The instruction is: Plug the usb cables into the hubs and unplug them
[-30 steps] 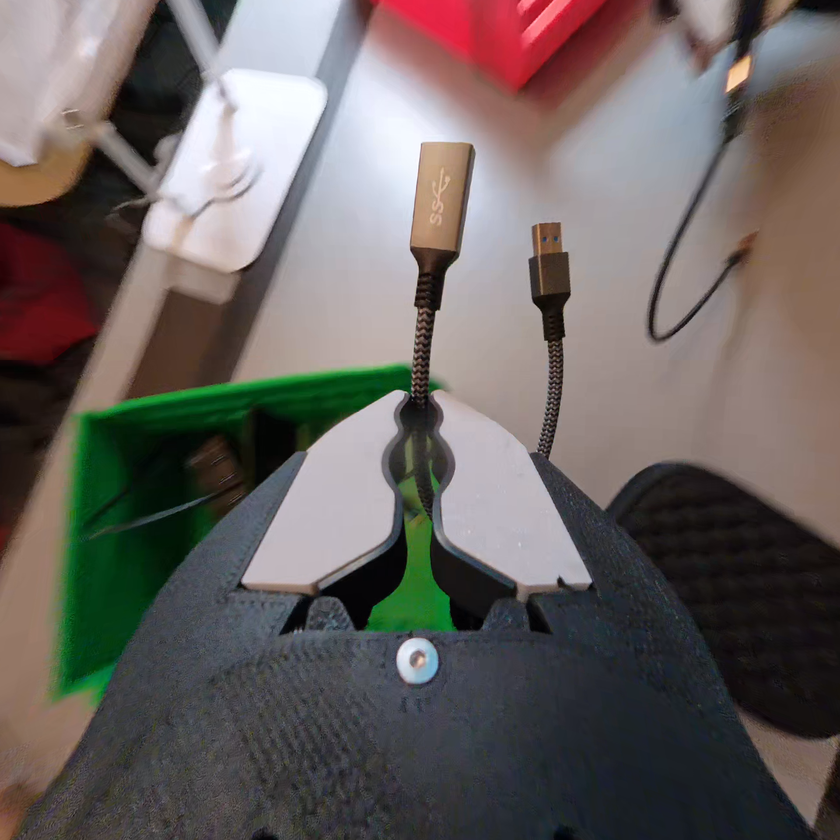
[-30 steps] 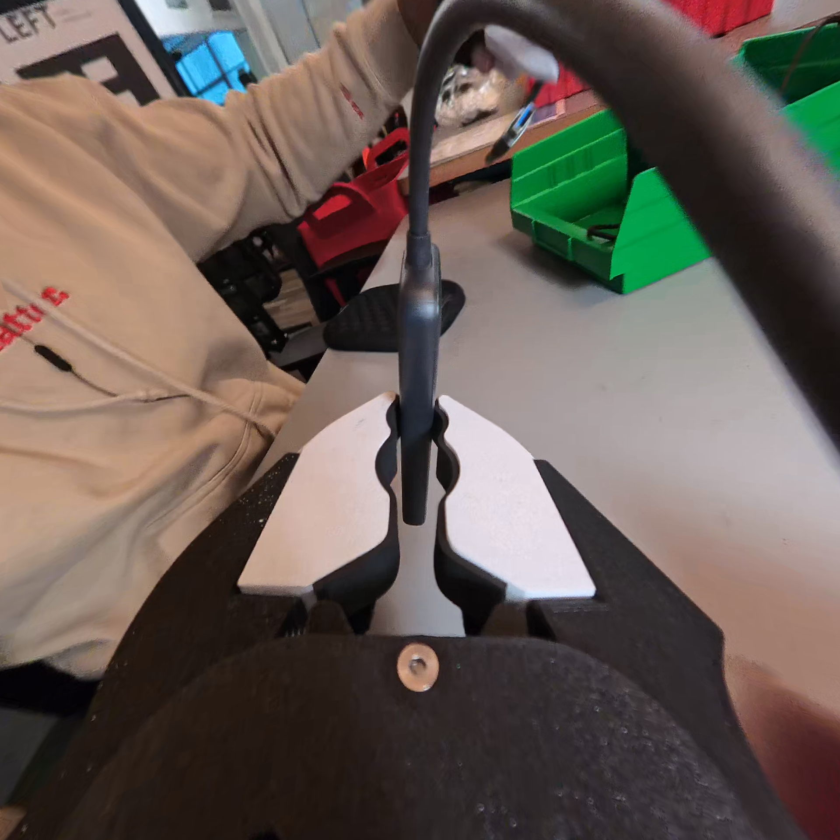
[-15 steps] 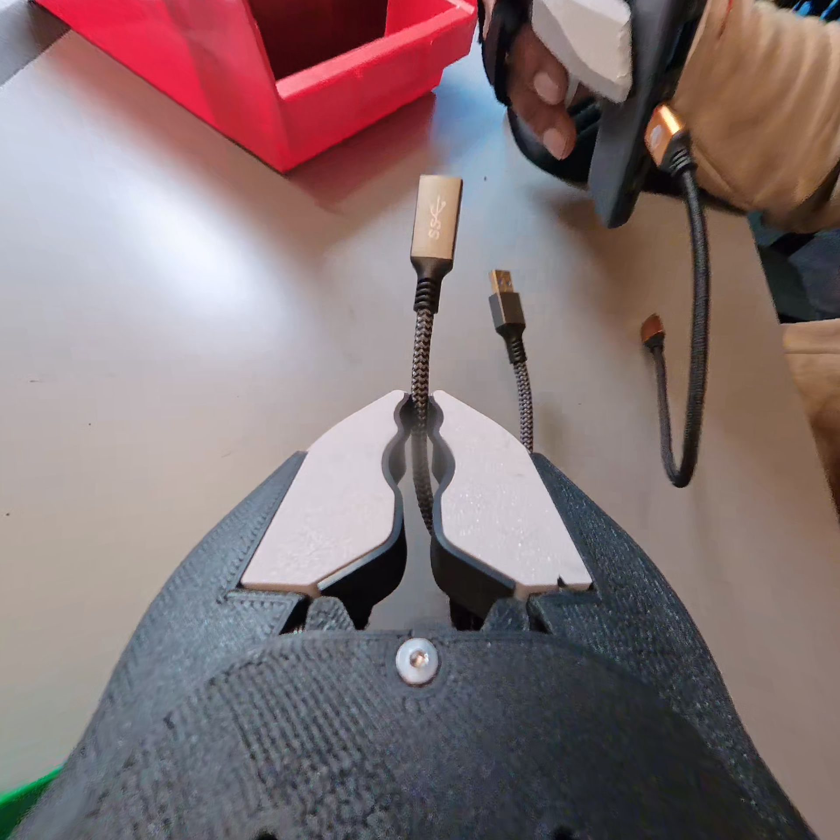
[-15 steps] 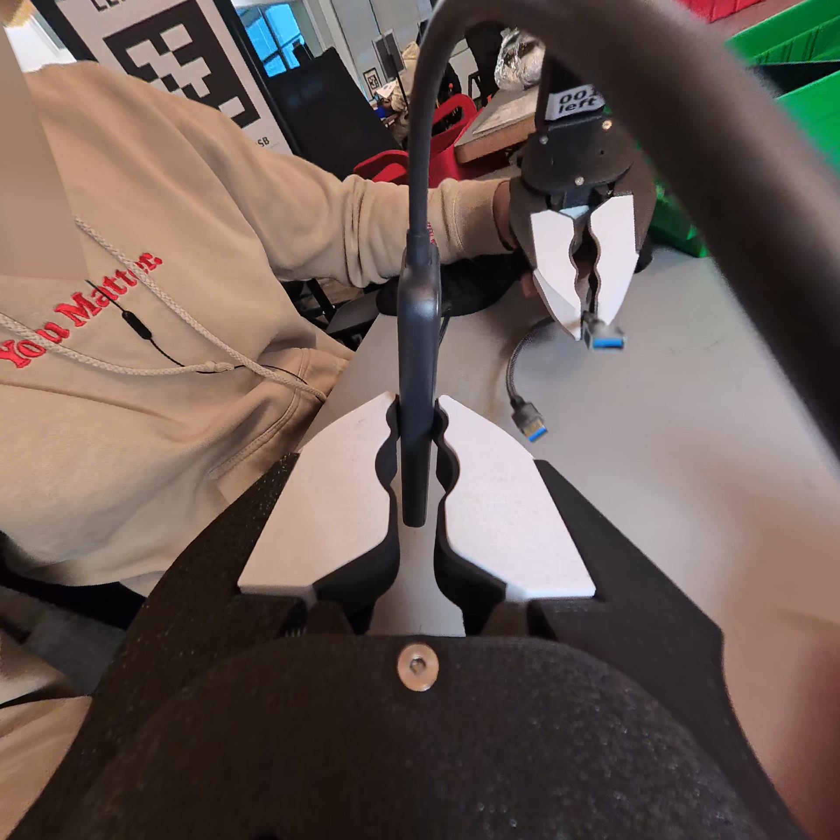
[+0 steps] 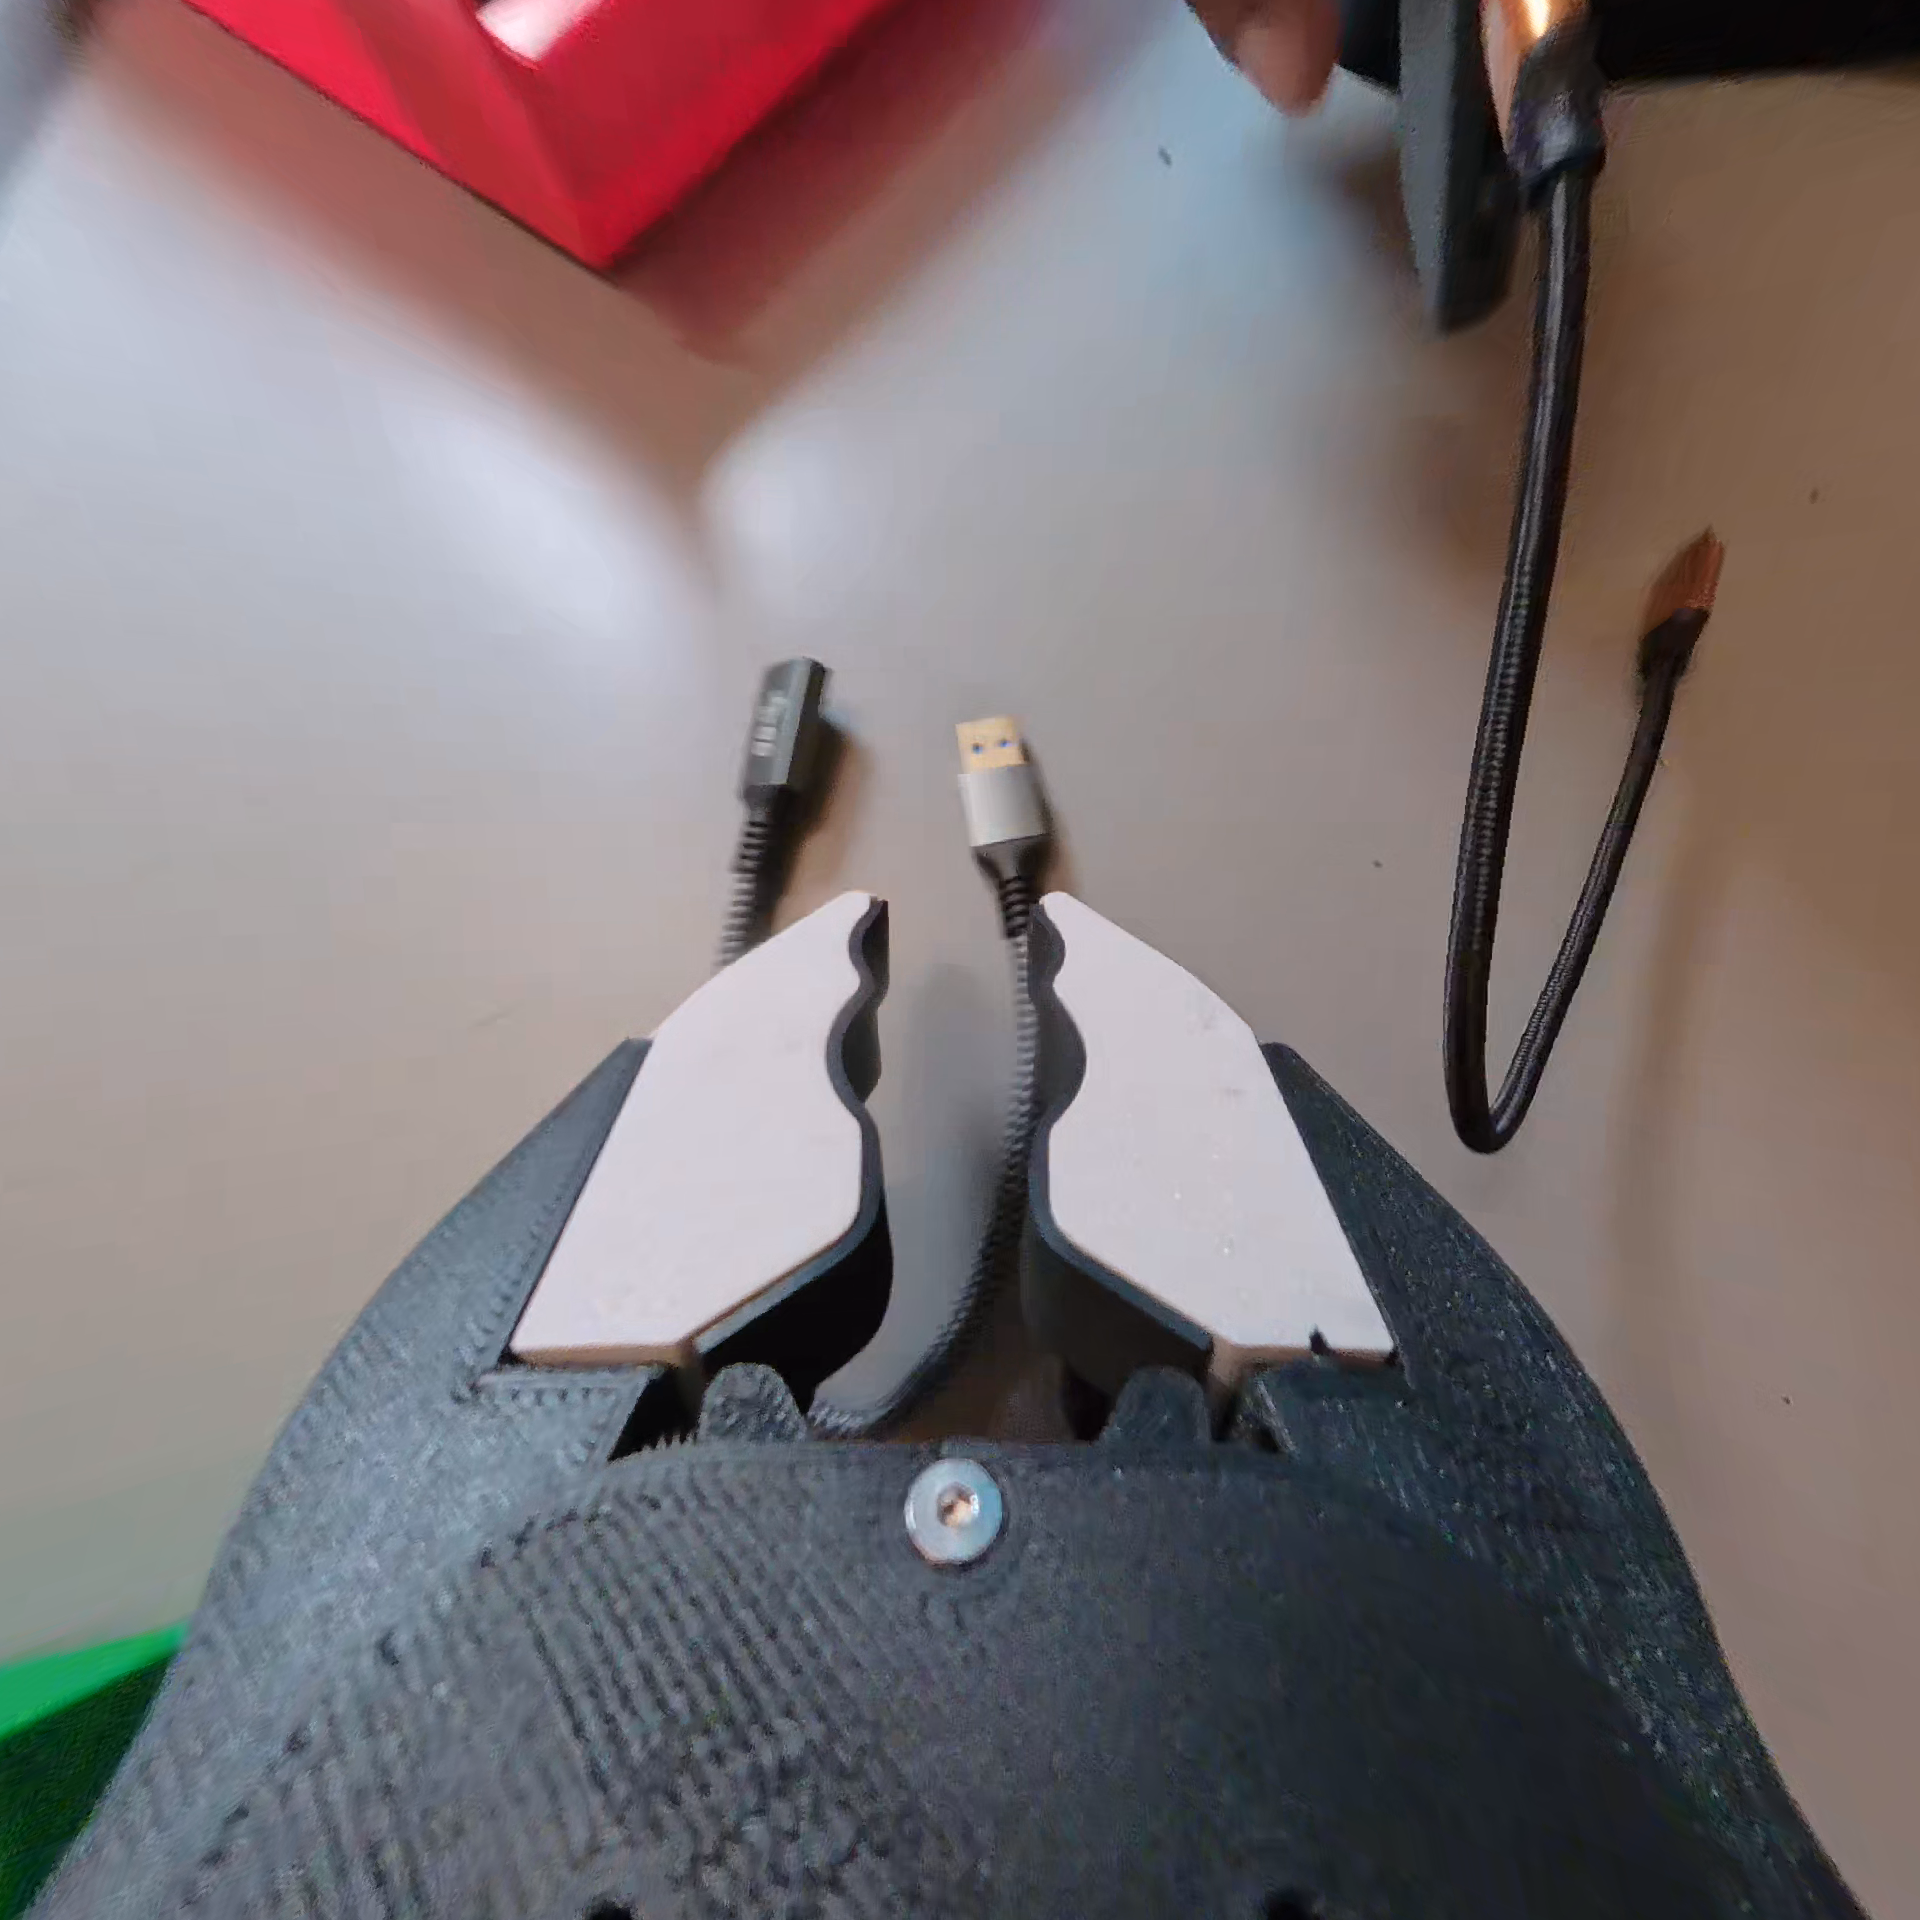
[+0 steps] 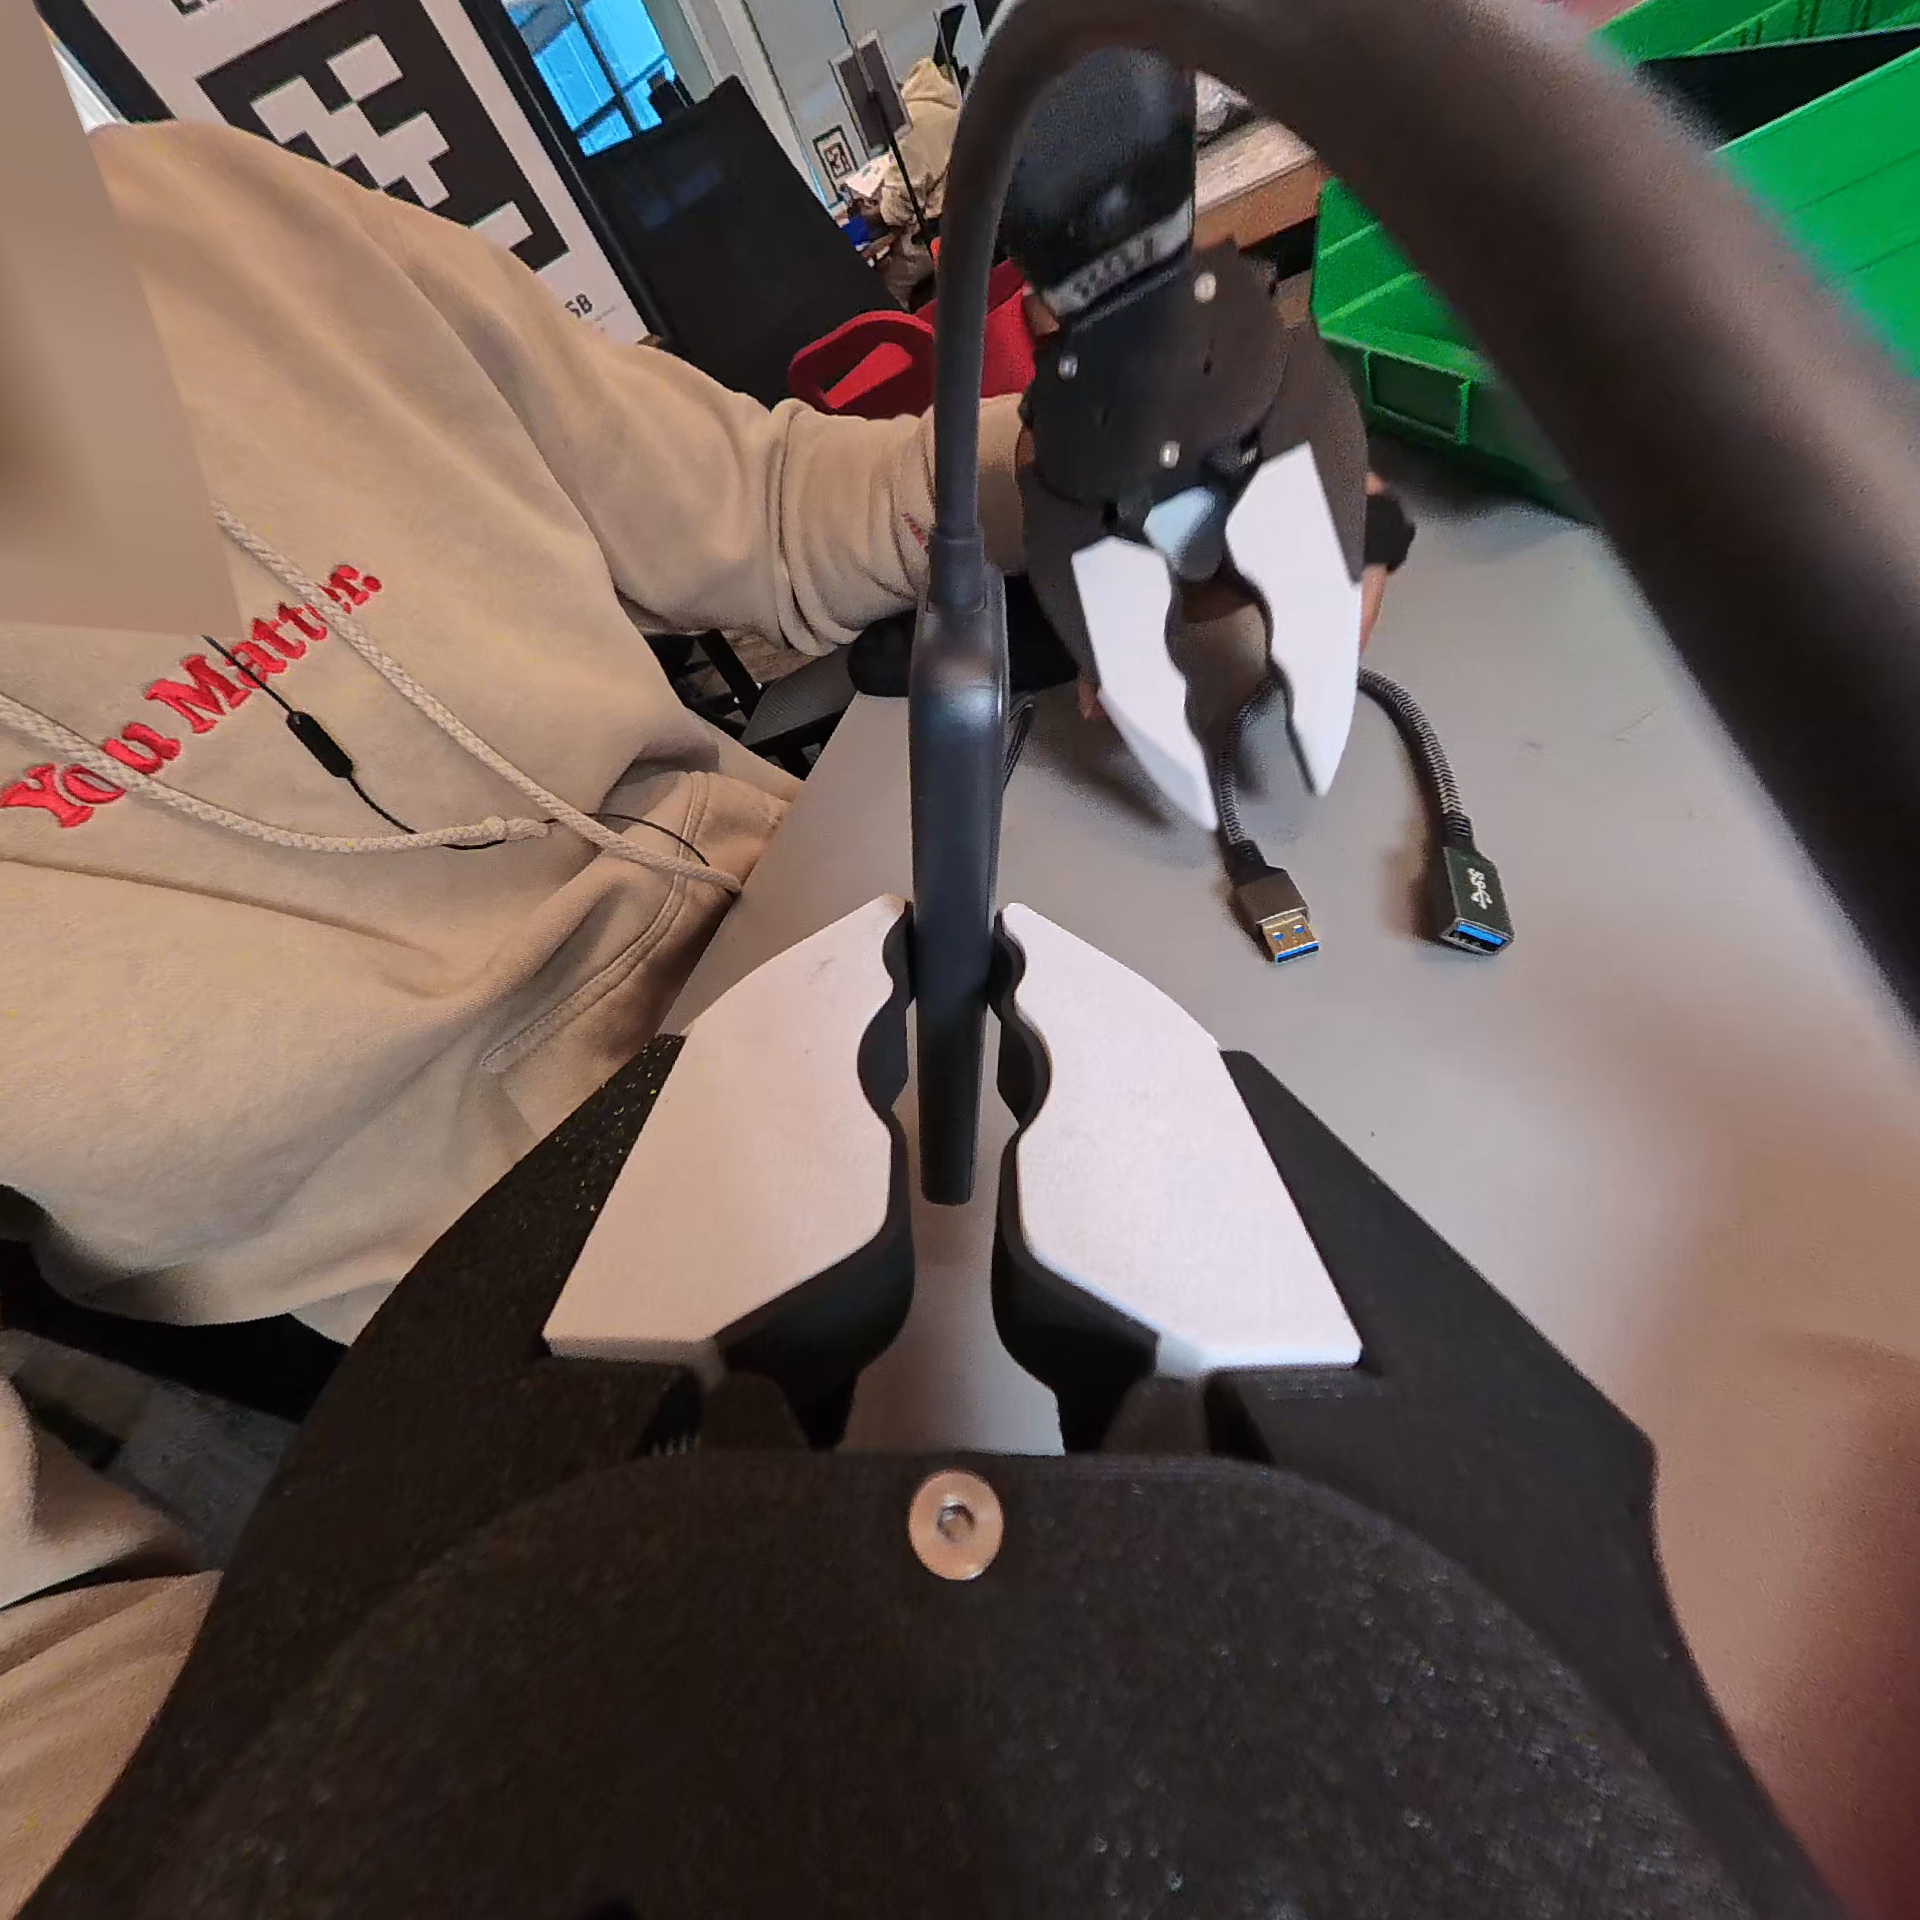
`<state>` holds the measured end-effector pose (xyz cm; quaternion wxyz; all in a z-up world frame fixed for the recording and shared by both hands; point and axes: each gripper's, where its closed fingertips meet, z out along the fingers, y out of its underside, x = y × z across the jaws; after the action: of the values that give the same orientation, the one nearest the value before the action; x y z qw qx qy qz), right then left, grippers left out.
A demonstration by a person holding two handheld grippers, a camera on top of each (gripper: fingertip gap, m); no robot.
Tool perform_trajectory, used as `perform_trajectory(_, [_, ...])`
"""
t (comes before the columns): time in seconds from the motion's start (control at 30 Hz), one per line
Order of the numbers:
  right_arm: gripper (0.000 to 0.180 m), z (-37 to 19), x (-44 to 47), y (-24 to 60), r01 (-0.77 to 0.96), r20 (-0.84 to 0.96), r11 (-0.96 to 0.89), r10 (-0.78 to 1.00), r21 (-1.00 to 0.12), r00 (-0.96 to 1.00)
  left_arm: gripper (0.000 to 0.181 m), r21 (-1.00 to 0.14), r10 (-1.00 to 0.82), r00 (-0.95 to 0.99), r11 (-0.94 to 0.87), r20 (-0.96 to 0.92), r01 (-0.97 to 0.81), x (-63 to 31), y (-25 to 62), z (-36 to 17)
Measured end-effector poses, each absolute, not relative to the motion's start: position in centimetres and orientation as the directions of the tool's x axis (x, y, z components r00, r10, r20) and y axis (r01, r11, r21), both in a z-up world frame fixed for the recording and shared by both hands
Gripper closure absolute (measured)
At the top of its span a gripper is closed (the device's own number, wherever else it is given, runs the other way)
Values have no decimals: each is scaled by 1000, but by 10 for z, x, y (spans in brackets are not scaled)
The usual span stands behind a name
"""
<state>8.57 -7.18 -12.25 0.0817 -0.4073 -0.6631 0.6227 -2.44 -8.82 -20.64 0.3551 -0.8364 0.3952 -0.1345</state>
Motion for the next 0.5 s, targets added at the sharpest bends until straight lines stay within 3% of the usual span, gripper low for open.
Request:
perform_trajectory(0.03, [168, -123, 86, -72, 440, -399, -105, 642, -892, -655, 155, -672, -767, 640, -449, -48, -589, -20, -90, -215])
perform_trajectory(0.33, [168, -124, 85, -72, 438, -393, -100, 647, -893, -653, 163, -642, -774, 633, -495, 20, -585, -9, -82, -225])
perform_trajectory(0.4, [168, -123, 85, -73, 436, -389, -96, 647, -895, -656, 166, -678, -790, 610, -482, 62, -555, -7, -84, -223])
perform_trajectory(0.5, [168, -123, 85, -76, 432, -382, -87, 642, -898, -665, 167, -794, -819, 518, -478, 248, -375, 4, -96, -195])
